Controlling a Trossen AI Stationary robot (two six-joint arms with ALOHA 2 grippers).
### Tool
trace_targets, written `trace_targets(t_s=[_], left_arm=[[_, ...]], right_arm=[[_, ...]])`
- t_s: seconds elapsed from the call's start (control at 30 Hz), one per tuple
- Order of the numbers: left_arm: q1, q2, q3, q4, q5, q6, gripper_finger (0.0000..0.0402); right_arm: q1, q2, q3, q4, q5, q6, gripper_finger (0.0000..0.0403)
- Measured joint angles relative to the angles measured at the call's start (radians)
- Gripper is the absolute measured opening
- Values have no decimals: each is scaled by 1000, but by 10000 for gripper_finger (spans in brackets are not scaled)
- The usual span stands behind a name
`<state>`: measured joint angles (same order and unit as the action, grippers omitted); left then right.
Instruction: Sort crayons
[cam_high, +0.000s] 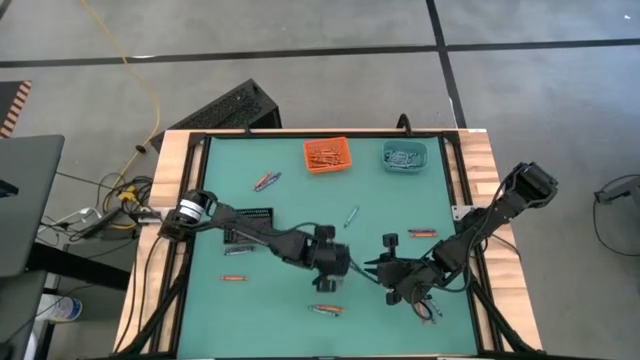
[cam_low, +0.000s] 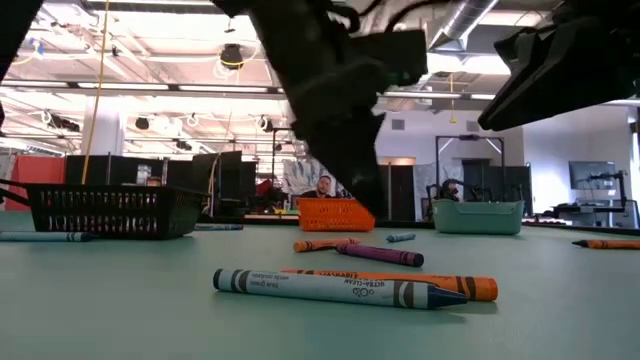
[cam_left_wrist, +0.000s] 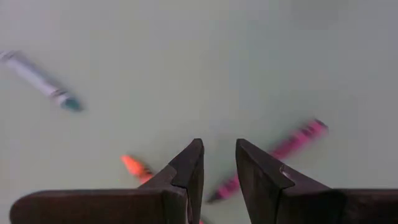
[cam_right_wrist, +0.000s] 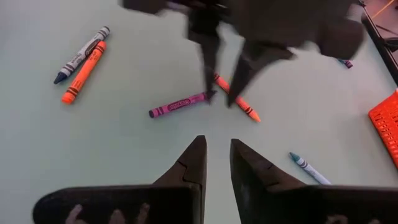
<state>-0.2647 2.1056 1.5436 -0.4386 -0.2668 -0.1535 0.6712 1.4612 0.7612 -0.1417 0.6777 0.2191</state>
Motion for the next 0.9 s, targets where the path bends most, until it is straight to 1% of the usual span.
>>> trace_targets(t_s=[0.17, 0.3, 0.57, 0.73, 0.8, 0.9], left_arm=[[72, 2, 0, -69, 33, -203, 82], [107, 5, -31, -93, 42, -282, 82], [109, 2, -101, -49, 46, -304, 82], [109, 0, -124, -52, 64, -281, 79], [109, 0, -127, -52, 63, -272, 67], [109, 1, -128, -46, 64, -246, 34]], right_arm=[[0, 0, 0, 0, 0, 0, 69], [0, 0, 0, -3, 0, 0, 69], [0, 0, 0, -3, 0, 0, 69], [0, 0, 0, -2, 0, 0, 69], [0, 0, 0, -2, 0, 0, 69], [0, 0, 0, 0, 0, -1, 69]])
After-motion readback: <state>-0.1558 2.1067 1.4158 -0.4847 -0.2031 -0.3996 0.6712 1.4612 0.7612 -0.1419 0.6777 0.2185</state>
